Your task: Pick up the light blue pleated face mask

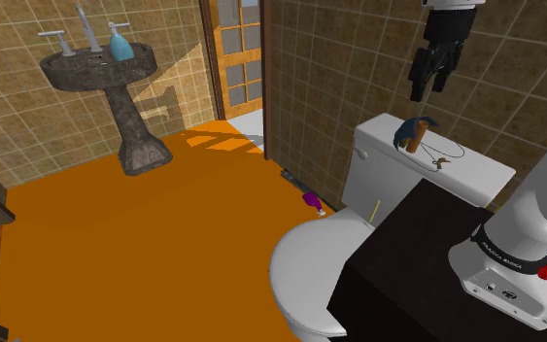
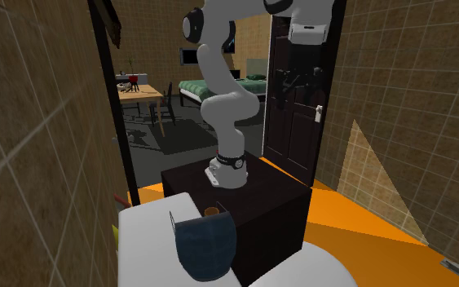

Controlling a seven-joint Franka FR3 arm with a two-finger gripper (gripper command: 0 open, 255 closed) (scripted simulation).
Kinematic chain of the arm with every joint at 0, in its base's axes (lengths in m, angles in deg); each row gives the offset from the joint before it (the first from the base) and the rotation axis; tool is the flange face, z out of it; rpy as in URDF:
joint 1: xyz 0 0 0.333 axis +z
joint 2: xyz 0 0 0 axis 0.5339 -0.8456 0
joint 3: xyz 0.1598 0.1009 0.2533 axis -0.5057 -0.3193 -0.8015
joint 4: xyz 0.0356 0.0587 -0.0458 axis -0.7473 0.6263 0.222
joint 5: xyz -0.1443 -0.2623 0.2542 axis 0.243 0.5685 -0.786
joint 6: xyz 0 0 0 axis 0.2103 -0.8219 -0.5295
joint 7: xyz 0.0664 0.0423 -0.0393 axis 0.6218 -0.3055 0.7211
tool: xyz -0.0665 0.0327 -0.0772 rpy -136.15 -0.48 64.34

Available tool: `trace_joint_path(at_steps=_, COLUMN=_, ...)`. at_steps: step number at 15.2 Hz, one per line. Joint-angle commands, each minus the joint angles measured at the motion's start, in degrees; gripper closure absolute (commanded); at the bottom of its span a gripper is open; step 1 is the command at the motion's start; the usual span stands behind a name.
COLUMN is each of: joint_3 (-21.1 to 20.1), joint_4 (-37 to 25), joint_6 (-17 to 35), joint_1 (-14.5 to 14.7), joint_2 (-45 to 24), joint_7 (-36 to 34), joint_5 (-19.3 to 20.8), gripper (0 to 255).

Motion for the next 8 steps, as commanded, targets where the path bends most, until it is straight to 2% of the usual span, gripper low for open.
trace_joint_path(at_steps=1, joint_3=0.0, joint_4=0.0, joint_6=0.0, joint_1=0.0, joint_2=0.0, joint_7=0.0, joint_5=0.0, gripper=0)
trace_joint_path(at_steps=8, joint_3=5.6, joint_4=11.1, joint_6=11.8, joint_1=-4.0, joint_2=2.4, joint_7=5.3, joint_5=5.8, gripper=0)
